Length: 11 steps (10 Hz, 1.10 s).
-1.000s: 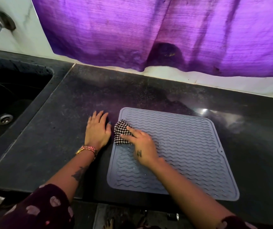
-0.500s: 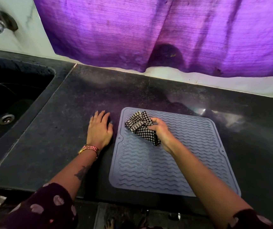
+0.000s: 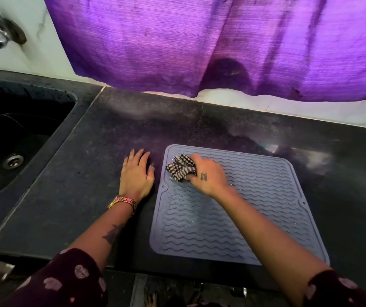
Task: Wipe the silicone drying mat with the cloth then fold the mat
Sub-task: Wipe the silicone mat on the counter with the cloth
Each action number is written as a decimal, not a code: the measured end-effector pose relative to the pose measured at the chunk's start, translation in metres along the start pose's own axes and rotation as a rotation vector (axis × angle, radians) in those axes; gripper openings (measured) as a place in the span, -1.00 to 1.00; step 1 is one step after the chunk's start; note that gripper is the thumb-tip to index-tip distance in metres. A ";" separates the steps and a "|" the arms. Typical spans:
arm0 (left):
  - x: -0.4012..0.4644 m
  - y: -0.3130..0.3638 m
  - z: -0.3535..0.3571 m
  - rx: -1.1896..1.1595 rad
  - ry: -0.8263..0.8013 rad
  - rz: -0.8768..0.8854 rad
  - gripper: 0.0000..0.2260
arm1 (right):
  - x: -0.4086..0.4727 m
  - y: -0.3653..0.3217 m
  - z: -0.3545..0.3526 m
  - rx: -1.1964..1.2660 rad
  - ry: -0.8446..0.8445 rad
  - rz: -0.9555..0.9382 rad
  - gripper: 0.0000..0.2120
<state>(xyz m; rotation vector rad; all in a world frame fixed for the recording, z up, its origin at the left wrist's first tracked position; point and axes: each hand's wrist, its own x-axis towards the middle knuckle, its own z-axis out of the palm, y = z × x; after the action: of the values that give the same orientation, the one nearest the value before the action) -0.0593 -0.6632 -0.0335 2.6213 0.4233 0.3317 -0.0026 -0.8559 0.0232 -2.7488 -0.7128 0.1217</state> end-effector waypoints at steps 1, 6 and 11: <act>0.001 0.000 0.000 0.000 0.002 -0.003 -0.58 | 0.005 -0.015 0.004 -0.012 0.052 -0.086 -0.47; 0.001 0.000 0.001 -0.020 0.014 0.006 -0.59 | -0.001 -0.018 0.019 -0.150 -0.111 -0.326 -0.36; -0.008 -0.004 -0.004 0.093 0.014 0.068 -0.51 | -0.044 0.003 0.020 0.078 -0.021 -0.274 -0.43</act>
<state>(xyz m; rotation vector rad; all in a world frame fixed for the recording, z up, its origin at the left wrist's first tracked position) -0.0689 -0.6608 -0.0332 2.7299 0.3632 0.3609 -0.0430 -0.8745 0.0039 -2.5505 -1.0585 0.1163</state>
